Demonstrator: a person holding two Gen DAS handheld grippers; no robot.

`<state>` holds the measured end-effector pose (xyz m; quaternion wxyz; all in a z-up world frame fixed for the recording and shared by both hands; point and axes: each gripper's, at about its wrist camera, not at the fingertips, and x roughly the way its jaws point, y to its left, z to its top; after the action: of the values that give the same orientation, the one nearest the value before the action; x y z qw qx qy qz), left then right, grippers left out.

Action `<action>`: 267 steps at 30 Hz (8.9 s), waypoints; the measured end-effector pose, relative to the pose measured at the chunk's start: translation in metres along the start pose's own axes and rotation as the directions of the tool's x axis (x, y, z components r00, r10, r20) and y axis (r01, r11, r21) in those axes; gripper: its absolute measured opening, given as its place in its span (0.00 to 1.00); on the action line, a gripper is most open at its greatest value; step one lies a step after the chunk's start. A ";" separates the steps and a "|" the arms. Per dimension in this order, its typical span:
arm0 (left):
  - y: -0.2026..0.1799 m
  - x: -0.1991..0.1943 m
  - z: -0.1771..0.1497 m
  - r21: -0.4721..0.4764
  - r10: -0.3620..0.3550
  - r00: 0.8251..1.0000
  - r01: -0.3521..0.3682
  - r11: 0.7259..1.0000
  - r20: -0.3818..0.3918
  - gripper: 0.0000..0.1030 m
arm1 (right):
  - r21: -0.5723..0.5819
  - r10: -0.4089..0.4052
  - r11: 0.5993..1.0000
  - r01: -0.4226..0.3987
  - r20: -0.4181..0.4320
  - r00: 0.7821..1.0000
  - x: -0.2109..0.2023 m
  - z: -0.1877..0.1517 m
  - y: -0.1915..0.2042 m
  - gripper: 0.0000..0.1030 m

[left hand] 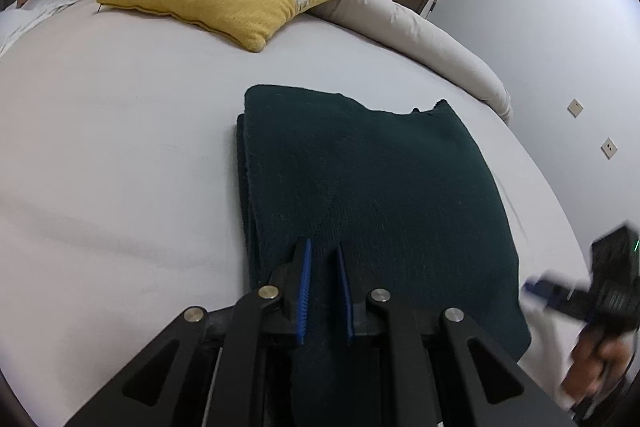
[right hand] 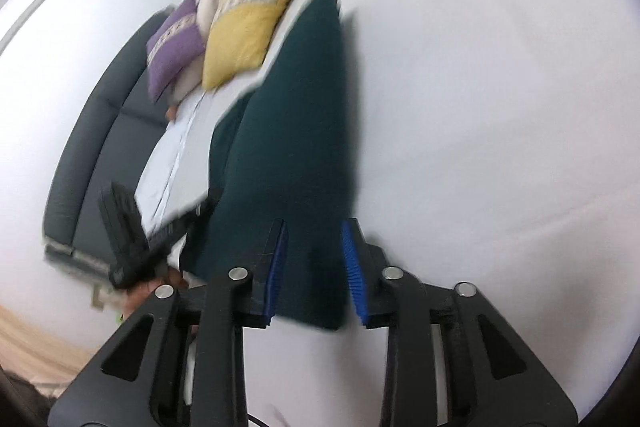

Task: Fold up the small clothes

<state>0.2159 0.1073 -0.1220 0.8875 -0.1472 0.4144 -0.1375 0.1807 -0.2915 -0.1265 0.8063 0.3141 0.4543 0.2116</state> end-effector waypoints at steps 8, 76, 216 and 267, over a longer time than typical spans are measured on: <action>0.001 -0.004 -0.004 0.015 -0.017 1.000 0.016 1.000 0.019 0.15 | -0.097 0.023 0.995 -0.024 -0.019 1.000 0.026 0.078 0.060 0.34; 0.065 0.025 0.042 -0.270 -0.230 0.968 0.197 0.942 -0.097 0.66 | 0.020 0.063 0.998 -0.061 -0.154 0.986 0.145 0.104 0.007 0.70; -0.146 -0.225 -0.188 0.118 0.373 0.919 -0.387 0.914 0.126 1.00 | -0.237 -0.536 0.729 0.642 0.385 0.751 -0.205 -0.212 0.194 1.00; -0.120 -0.208 -0.194 0.113 0.390 0.918 -0.396 0.911 0.070 1.00 | -0.290 -0.573 0.698 0.654 0.322 0.754 -0.141 -0.217 0.185 0.99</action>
<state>-0.0774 0.0445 -0.0514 0.9137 -0.0081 0.4058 0.0215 -0.0875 -0.1802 0.0025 0.9180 -0.0009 0.3960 -0.0197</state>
